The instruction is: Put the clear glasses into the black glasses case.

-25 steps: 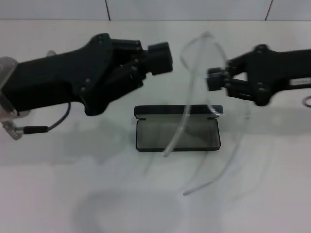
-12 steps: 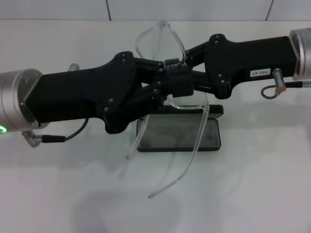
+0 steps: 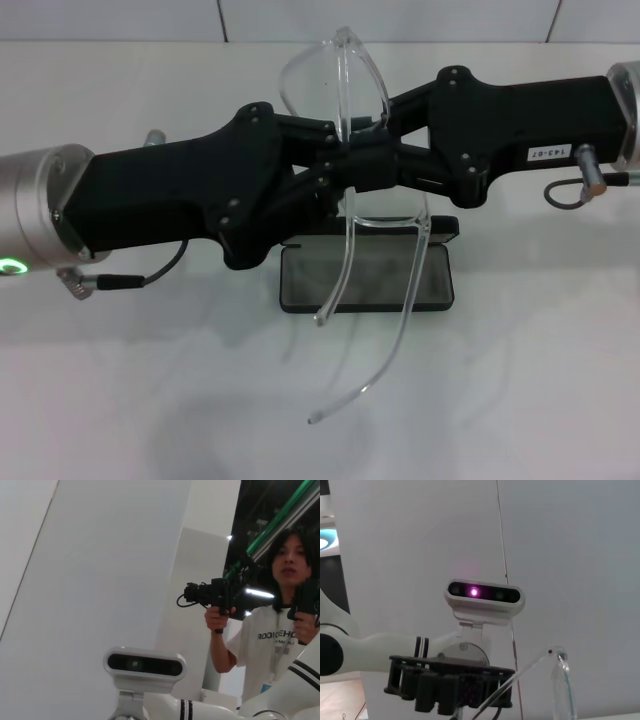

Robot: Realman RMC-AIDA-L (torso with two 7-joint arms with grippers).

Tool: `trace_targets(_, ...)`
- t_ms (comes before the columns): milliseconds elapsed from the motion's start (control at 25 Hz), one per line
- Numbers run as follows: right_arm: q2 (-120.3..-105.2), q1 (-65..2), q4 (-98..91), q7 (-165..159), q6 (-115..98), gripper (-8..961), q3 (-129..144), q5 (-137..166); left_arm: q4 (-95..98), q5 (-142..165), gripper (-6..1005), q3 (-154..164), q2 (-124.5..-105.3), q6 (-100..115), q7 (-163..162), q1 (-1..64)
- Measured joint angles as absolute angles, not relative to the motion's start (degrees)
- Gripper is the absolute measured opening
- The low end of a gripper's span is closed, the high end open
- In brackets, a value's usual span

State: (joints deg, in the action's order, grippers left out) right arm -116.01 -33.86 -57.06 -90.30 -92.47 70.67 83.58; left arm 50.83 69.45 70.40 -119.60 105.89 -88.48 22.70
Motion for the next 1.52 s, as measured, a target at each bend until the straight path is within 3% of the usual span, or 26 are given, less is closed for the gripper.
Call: trace_targets(1520, -115.98, -33.8, -52.9, -86.9, -92.0, 145, 71.6, 80.9, 43.6, 67.8, 61, 69.8, -119.70, 103.6, -80.6, 23.4)
